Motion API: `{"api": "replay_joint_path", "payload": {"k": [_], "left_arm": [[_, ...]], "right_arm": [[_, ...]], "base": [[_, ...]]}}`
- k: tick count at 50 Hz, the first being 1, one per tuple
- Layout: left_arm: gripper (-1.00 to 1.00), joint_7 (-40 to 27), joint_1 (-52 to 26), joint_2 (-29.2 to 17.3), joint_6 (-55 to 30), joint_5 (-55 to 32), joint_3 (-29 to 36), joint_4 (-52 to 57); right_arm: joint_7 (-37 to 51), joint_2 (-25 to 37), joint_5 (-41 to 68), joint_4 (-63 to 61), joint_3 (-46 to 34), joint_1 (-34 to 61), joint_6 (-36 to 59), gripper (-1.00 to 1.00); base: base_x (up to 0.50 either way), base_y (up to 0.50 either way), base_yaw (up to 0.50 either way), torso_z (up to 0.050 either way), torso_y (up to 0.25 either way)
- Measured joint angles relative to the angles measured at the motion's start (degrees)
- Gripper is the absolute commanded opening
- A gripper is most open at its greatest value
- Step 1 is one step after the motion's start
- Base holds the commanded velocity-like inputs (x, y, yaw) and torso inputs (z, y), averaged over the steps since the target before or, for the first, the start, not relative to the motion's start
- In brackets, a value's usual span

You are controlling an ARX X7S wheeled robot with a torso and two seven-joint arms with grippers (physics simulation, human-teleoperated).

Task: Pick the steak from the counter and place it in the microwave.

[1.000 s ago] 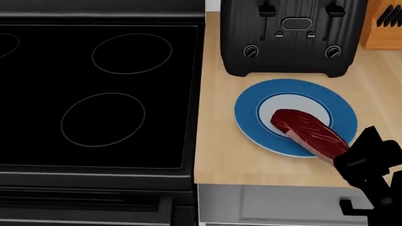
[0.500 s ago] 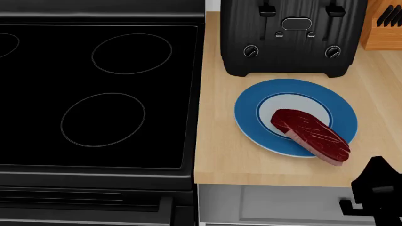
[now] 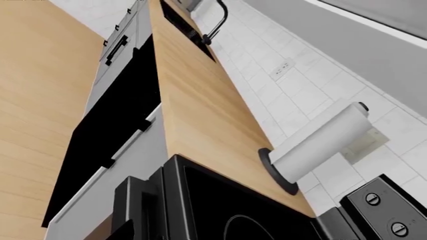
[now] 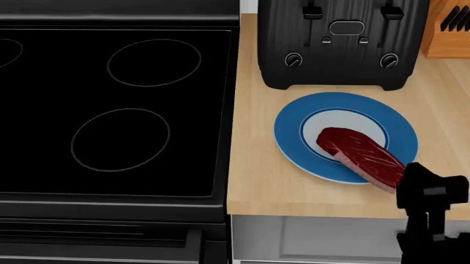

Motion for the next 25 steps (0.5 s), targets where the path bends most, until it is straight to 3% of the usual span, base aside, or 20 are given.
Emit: {"api": "replay_joint_path", "payload": {"k": [25], "left_arm": [[1.00,0.01,0.47,-0.59,0.78,-0.57,1.18,-0.33]], "right_arm": [[-0.70,3.61,-5.79,8.02,-3.81,4.74,-4.82,1.00]], "base": [[0.00,0.00,0.00,0.000,0.000]]}}
